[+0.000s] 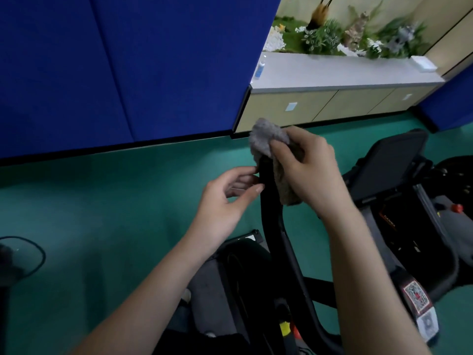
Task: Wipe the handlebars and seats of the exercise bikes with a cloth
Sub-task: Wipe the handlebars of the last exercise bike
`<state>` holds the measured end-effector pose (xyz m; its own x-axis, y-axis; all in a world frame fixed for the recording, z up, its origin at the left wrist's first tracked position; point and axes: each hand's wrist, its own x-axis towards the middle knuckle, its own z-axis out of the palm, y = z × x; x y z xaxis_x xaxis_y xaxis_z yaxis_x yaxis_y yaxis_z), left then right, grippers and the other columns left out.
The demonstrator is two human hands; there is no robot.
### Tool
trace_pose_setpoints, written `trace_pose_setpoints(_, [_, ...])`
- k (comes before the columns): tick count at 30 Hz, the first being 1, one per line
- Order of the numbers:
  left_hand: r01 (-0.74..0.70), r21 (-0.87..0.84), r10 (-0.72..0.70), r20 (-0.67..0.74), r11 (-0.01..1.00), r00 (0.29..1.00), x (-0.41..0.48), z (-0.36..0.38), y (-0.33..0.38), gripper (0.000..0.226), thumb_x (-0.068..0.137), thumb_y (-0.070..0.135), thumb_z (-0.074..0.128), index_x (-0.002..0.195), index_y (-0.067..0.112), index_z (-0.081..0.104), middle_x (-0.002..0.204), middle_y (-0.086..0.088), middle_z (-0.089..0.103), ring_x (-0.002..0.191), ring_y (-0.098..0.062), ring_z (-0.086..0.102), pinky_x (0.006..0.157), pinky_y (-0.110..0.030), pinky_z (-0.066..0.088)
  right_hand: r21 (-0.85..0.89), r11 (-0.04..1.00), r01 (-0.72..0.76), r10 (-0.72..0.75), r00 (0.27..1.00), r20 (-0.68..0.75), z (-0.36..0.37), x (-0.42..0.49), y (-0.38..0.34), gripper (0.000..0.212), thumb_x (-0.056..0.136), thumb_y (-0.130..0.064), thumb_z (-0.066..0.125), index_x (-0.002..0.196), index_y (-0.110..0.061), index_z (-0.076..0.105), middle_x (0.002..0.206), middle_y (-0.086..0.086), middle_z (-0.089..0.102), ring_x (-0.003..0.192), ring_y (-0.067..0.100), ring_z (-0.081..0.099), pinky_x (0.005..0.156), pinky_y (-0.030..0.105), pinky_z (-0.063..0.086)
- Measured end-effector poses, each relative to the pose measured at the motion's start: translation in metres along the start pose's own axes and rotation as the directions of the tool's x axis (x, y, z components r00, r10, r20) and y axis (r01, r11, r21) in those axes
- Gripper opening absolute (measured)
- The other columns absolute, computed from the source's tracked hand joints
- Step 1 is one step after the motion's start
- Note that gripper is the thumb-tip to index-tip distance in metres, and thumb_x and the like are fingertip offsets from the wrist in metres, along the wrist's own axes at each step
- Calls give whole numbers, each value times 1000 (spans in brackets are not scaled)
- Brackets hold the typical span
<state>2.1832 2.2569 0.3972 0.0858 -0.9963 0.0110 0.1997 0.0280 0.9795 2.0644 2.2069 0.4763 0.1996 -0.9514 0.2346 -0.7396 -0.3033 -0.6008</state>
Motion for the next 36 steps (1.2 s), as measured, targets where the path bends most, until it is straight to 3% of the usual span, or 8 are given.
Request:
trace_pose_setpoints(3, [1,1,-1,15,1000,1000,1,-1,-2,34,83,-3,66,96,28,61,91,-3,65,83,-13,60,81,-19,48,3,1000,-29,29,985,-171,11,-12,-2,17,92,-15,56,77,-22,54,60,-8,57,63,7,51,59,5,34])
trace_pose_setpoints(7, [2,15,-2,25,1000,1000,3,-2,-4,35,82,-1,69,94,31,62,88,3,63,81,-9,59,78,-15,46,109,980,-164,178,975,-133,14,-3,3,23,93,-19,53,71,-25,52,56,-14,53,57,-3,46,56,8,34])
trace_pose_setpoints(14, [-3,4,3,46,1000,999,5,-6,-7,33,80,8,72,94,37,63,88,8,62,81,-5,60,76,-13,45,192,938,-288,328,916,-232,26,-34,9,35,96,-21,48,64,-22,34,52,-11,42,52,5,33,52,25,28])
trace_pose_setpoints(19, [23,0,-23,31,1000,999,3,-3,-6,33,82,7,70,96,35,62,91,8,60,79,-3,60,76,-12,45,329,874,-359,419,899,-132,24,-20,10,38,97,-19,47,62,-21,32,52,-11,34,57,9,32,60,33,29])
trace_pose_setpoints(23, [32,-21,-32,9,999,999,-3,0,-4,32,83,5,68,100,32,62,96,5,61,79,-4,61,77,-12,45,292,870,-397,435,897,-77,26,-38,17,33,98,-19,44,67,-19,34,51,-14,42,56,8,35,62,33,31])
trace_pose_setpoints(27, [47,-66,-50,-33,997,998,-11,7,-2,30,86,4,65,107,25,62,102,0,64,84,-5,60,82,-16,48,158,950,-269,296,937,-183,25,-57,12,18,98,-17,46,80,-17,47,56,-15,52,56,2,46,55,18,34])
trace_pose_setpoints(31, [69,-98,-78,-90,993,993,-21,16,-3,29,87,2,63,110,19,60,103,0,63,82,-2,59,81,-12,45,40,998,-44,55,941,-335,20,-63,7,16,93,-7,54,106,-4,62,94,6,62,84,12,55,76,13,40])
trace_pose_setpoints(36, [73,-105,-89,-156,992,984,-35,27,-9,24,88,2,61,103,20,62,101,-1,64,77,-6,56,78,-16,45,-26,990,135,-137,941,-310,19,-78,19,17,84,4,61,100,1,65,97,4,49,86,1,45,82,1,32])
